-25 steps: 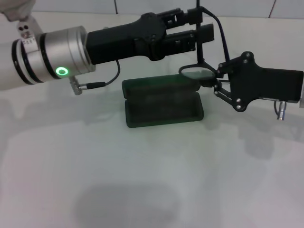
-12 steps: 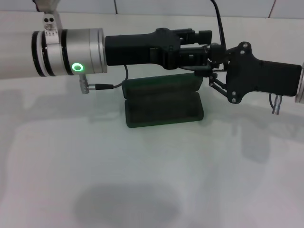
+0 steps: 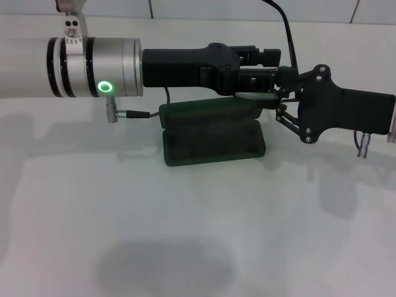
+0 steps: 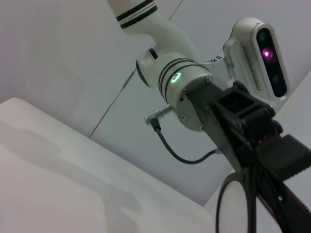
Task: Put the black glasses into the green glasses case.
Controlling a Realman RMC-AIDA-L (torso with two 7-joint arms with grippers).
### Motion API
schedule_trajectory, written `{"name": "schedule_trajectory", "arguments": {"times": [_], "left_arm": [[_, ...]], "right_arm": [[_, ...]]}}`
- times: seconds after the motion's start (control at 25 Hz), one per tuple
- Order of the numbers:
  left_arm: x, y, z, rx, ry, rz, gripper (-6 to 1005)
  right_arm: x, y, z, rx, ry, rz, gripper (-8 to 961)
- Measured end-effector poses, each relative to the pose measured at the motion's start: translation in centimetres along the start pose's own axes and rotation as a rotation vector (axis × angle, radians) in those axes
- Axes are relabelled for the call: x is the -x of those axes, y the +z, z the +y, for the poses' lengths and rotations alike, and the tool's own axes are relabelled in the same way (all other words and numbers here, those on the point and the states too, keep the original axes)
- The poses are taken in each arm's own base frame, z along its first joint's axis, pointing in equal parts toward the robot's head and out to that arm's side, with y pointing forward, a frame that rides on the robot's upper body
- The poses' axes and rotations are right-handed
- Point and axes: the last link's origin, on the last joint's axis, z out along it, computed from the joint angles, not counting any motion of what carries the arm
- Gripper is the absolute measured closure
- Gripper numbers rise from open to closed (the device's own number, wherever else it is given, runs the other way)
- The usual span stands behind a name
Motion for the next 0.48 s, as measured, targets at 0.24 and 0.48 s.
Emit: {"name": "schedule_trajectory", "arguments": {"times": [0.24,0.48], "left_arm": [[0.23,0.49,0.14,0.014,-0.016,-0.034,287],[0.06,0.58,0.17,0.016,-0.025,-0.025,287]], "right_arm": [[0.07,-0.04,0.08,0.002,0.001,-0.005,856],[0.0,-0.28,0.32,0.001,0.005,-0.004,856]]}}
